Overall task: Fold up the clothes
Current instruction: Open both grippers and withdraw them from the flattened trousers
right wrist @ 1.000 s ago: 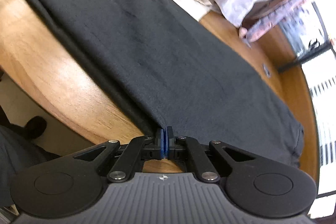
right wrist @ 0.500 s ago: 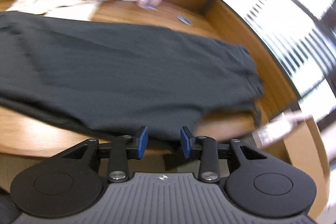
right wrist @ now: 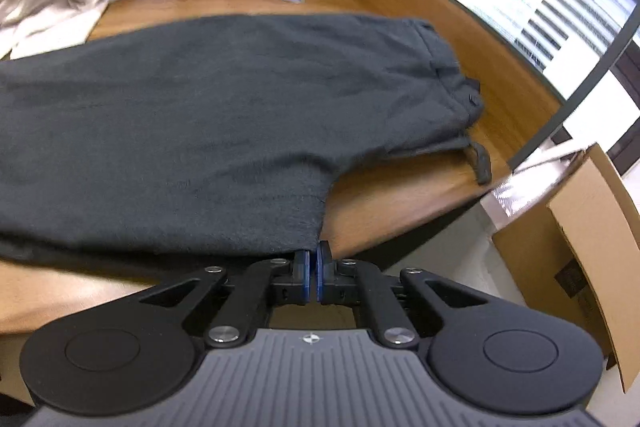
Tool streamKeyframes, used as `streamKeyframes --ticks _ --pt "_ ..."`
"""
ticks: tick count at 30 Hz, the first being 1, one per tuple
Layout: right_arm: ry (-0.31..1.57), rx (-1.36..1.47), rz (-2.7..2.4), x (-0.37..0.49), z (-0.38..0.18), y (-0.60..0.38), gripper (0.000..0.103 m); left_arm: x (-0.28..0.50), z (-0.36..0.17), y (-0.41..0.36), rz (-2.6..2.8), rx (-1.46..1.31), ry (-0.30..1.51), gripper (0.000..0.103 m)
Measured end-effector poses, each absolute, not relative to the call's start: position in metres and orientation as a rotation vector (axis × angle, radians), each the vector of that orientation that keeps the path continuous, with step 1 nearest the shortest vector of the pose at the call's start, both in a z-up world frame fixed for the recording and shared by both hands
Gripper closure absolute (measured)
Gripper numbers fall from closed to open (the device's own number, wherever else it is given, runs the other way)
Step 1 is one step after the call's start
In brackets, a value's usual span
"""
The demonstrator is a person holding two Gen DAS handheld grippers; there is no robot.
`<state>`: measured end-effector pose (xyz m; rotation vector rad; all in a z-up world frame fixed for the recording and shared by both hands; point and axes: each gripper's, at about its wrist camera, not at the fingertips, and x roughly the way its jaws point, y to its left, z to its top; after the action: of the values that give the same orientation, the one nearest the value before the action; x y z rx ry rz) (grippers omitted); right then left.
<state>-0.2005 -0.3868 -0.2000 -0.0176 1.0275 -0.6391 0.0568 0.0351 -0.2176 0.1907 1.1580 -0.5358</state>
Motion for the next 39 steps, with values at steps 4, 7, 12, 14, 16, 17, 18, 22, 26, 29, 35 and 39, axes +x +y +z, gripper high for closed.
streamKeyframes --ticks 4,7,12,14,16,17,18,22,26,29,35,39 --pt "1.085 -0.056 -0.607 -0.199 -0.216 -0.381 0.099 0.058 -0.214 0.043 -0.484 0.163 1.14 0.04" --pt "1.083 -0.046 -0.594 -0.201 -0.204 -0.38 0.096 0.059 -0.208 0.054 -0.421 0.13 1.101 0.039" --pt "1.074 -0.009 -0.571 -0.211 -0.174 -0.371 0.081 0.056 -0.198 0.09 -0.273 0.072 1.047 0.035" --pt "1.071 -0.017 -0.562 -0.212 -0.162 -0.365 0.078 0.052 -0.194 0.107 -0.219 0.044 1.041 0.033" --pt "1.058 -0.007 -0.546 -0.207 -0.153 -0.358 0.077 0.047 -0.191 0.122 -0.172 0.019 1.037 0.033" --pt "1.051 -0.001 -0.538 -0.205 -0.149 -0.354 0.075 0.044 -0.189 0.128 -0.157 0.005 1.037 0.032" --pt "1.043 0.008 -0.524 -0.199 -0.146 -0.351 0.074 0.04 -0.188 0.135 -0.142 -0.005 1.039 0.032" --pt "1.024 0.021 -0.447 -0.172 -0.142 -0.338 0.072 0.024 -0.189 0.156 -0.058 -0.013 1.038 0.029" --pt "1.015 -0.039 -0.357 -0.14 -0.139 -0.316 0.07 0.009 -0.194 0.172 -0.011 -0.035 1.062 0.028" --pt "1.009 -0.083 -0.301 -0.122 -0.136 -0.302 0.066 0.002 -0.2 0.174 0.002 -0.047 1.075 0.028" --pt "1.007 -0.129 -0.25 -0.108 -0.129 -0.286 0.065 0.001 -0.211 0.174 0.039 -0.092 1.101 0.049" --pt "1.009 -0.141 -0.249 -0.112 -0.126 -0.282 0.065 0.001 -0.209 0.16 -0.008 -0.004 1.083 0.083"
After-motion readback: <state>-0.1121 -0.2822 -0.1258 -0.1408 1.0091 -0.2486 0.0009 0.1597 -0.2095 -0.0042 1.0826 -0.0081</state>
